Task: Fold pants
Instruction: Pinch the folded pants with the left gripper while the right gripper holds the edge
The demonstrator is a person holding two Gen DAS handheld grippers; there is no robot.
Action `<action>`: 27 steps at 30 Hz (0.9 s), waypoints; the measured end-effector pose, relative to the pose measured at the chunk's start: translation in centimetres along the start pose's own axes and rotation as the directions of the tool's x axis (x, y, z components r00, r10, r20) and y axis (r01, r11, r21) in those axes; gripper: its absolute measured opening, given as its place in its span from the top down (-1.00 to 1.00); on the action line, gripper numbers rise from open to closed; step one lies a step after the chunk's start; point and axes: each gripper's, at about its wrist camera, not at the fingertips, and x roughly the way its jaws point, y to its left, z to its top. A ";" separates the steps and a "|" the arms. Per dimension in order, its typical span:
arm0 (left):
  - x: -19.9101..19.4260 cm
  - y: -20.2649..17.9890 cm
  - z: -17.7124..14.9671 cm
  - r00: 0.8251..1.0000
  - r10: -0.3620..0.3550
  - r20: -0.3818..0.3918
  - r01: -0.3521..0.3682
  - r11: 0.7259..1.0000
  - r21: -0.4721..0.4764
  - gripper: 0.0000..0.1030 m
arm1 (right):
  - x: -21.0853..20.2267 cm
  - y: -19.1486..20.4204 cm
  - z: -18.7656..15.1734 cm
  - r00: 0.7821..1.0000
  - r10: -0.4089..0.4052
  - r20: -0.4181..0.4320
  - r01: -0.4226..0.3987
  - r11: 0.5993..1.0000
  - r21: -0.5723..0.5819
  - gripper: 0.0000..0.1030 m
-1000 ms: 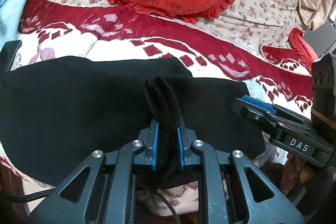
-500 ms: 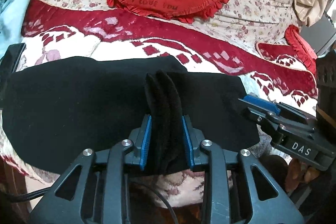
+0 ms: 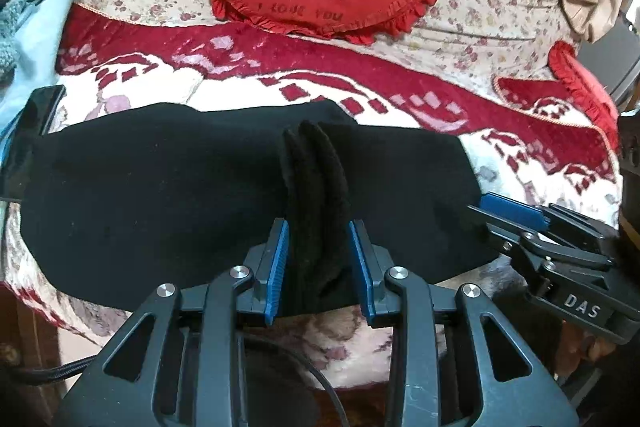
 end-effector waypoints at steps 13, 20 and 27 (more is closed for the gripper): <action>1.8 0.6 -0.4 0.999 0.020 -0.031 -0.021 1.000 -0.021 0.35 | 2.1 0.1 -1.5 0.999 -0.013 -0.045 0.012 1.000 -0.012 0.21; 1.9 0.7 -0.4 1.000 0.013 -0.021 -0.014 1.000 -0.024 0.33 | 1.5 0.1 -1.1 0.999 -0.005 -0.047 0.005 1.000 0.002 0.21; 2.0 1.1 -0.6 1.000 -0.017 0.003 0.017 0.999 -0.033 0.24 | 0.7 0.0 -0.9 0.999 -0.017 -0.040 0.017 1.000 0.006 0.22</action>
